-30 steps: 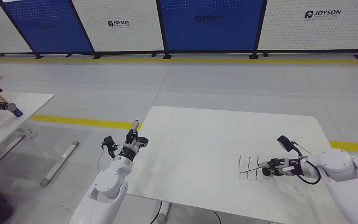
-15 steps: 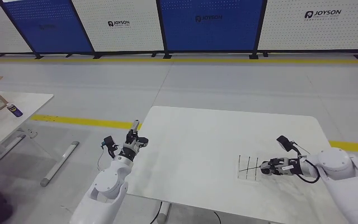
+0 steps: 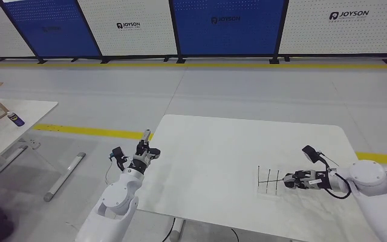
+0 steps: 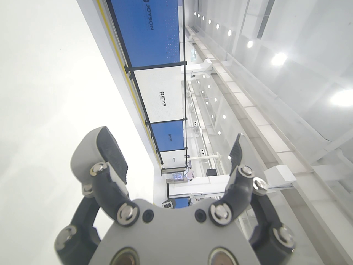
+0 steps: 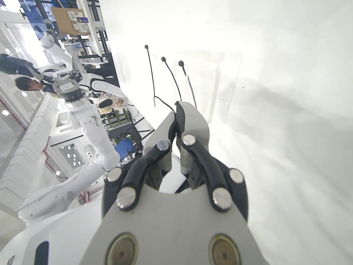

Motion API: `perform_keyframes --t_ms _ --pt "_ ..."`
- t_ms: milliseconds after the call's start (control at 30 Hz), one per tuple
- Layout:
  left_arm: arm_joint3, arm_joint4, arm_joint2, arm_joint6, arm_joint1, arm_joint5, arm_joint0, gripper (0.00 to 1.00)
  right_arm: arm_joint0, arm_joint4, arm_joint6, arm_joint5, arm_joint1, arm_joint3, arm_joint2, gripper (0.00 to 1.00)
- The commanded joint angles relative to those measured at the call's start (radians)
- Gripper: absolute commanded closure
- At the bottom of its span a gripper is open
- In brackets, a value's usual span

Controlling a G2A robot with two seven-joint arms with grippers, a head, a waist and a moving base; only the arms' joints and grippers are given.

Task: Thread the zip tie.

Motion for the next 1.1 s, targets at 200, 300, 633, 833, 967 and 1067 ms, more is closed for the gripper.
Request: perform_keyframes --t_ms 200,300,633,833,967,1067 --pt "0.0 0.0 0.0 0.0 0.0 0.0 0.0 0.0 -0.03 -0.071 -0.015 0.06 0.018 -0.065 0.019 1.0" --pt "0.0 0.0 0.0 0.0 0.0 0.0 0.0 0.0 -0.04 -0.092 -0.021 0.077 0.024 -0.085 0.028 1.0" --pt "0.0 0.0 0.0 0.0 0.0 0.0 0.0 0.0 -0.081 -0.09 -0.022 0.093 0.042 -0.128 0.07 1.0" --pt "0.0 0.0 0.0 0.0 0.0 0.0 0.0 0.0 -0.112 -0.079 -0.028 0.083 0.053 -0.184 0.104 1.0" --pt "0.0 0.0 0.0 0.0 0.0 0.0 0.0 0.0 -0.139 -0.089 -0.034 0.089 0.063 -0.248 0.128 1.0" --pt "0.0 0.0 0.0 0.0 0.0 0.0 0.0 0.0 -0.166 -0.113 -0.037 0.102 0.071 -0.306 0.143 1.0"
